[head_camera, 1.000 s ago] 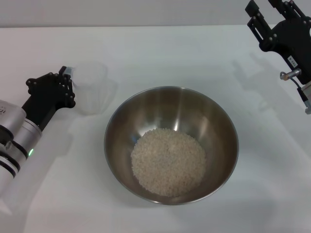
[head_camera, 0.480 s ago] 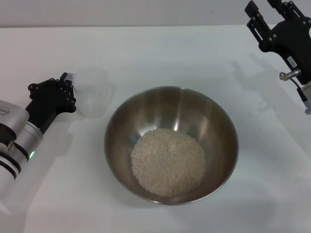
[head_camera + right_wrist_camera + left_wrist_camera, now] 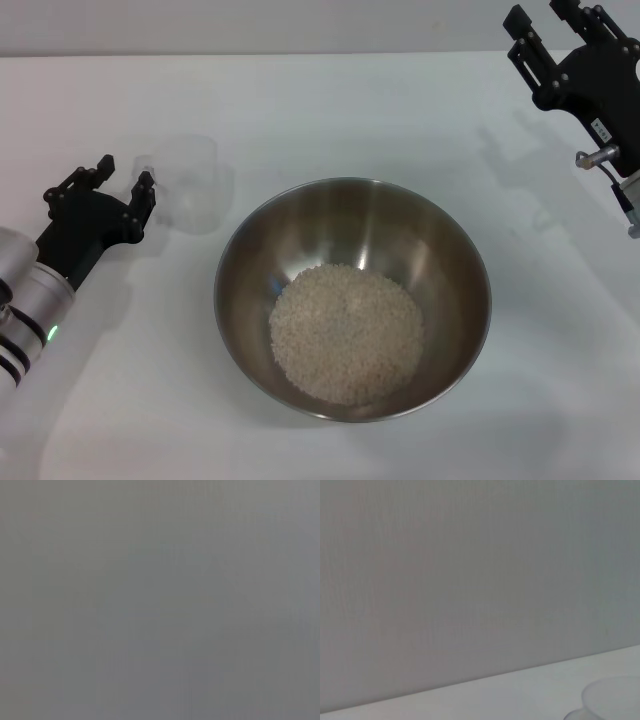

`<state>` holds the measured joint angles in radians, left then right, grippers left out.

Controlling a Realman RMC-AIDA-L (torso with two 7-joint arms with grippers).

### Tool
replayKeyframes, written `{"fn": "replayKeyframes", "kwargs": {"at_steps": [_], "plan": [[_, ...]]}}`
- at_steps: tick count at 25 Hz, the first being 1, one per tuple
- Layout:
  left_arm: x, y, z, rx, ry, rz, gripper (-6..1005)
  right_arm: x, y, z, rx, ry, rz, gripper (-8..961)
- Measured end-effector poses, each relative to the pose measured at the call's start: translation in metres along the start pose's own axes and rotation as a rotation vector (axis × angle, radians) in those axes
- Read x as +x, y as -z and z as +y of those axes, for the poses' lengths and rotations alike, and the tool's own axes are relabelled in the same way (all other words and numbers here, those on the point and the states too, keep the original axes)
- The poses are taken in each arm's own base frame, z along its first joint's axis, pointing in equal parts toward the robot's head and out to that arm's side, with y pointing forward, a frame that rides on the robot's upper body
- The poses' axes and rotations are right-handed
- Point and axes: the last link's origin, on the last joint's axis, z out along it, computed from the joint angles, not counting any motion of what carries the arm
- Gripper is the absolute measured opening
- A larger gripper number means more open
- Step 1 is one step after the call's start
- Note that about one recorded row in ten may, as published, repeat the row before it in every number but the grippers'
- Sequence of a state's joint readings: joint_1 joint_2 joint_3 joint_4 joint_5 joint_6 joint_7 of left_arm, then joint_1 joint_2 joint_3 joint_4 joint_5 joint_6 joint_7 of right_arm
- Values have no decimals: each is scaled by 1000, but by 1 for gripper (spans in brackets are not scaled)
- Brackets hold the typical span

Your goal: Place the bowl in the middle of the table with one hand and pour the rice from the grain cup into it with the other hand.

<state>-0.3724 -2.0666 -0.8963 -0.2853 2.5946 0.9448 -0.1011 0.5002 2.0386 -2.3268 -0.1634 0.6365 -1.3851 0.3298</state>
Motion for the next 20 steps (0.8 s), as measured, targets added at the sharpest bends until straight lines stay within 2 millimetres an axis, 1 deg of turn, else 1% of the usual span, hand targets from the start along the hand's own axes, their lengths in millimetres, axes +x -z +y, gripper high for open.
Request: {"fn": "replayKeyframes", "kwargs": {"at_steps": [5,10,12,15,16,18,19,20], "plan": [[-3,8,-2,8,5,5,421,1,0,-1,2,1,5,568],[-7,32,-2,27,28,64,543,1,1,-2,6,5,9,567],[-8,36,-1,25,34,70,556,1,1,-2,7,7,10,568],[-8,36,-1,25,34,70,575,2,2,-2,9,8,12,568],[-7,42,0,19,52,92,582,3,3,-1,9,6,14,568],[-7,42,0,19,52,92,595,6,7,4,8,-2,19,567],[5,54,3,6,96,212,601,6,7,4,8,-2,19,567],[5,54,3,6,96,212,608,6,8,5,8,-3,20,567]]}}
